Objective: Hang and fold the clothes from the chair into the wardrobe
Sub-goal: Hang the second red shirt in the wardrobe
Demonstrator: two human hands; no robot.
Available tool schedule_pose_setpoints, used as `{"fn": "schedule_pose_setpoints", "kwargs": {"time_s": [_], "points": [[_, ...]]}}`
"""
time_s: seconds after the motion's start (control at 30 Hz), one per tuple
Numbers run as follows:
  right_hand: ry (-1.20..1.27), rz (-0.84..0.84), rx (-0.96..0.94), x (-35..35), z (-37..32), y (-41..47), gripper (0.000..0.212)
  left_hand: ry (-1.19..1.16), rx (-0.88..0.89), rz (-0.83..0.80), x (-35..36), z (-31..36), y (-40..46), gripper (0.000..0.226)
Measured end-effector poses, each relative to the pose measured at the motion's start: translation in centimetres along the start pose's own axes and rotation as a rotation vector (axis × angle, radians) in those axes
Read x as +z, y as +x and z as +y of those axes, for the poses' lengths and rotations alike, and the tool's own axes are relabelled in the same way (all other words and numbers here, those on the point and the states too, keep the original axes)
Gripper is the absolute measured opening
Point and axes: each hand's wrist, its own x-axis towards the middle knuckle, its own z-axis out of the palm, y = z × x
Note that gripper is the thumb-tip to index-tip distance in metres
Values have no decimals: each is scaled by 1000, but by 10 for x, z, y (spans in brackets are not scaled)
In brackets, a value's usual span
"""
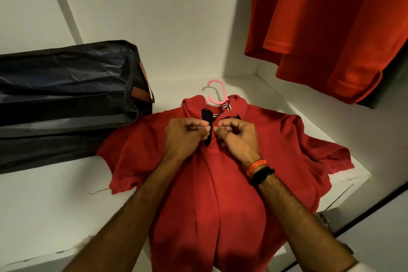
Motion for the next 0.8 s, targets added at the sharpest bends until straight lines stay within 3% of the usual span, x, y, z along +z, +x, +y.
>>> {"fn": "schedule_pose_setpoints", "kwargs": {"time_s": [0.17, 0.37, 0.8], "points": [[1, -23, -10, 1, 3, 1, 4, -96, -72, -24, -1, 3, -2, 16], [56, -85, -11, -1, -1, 0, 20, -113, -94, -20, 0, 5, -3, 14], [13, -81, -73, -5, -8, -7, 21, -208, -182, -73, -2, 11, -7, 12]]}}
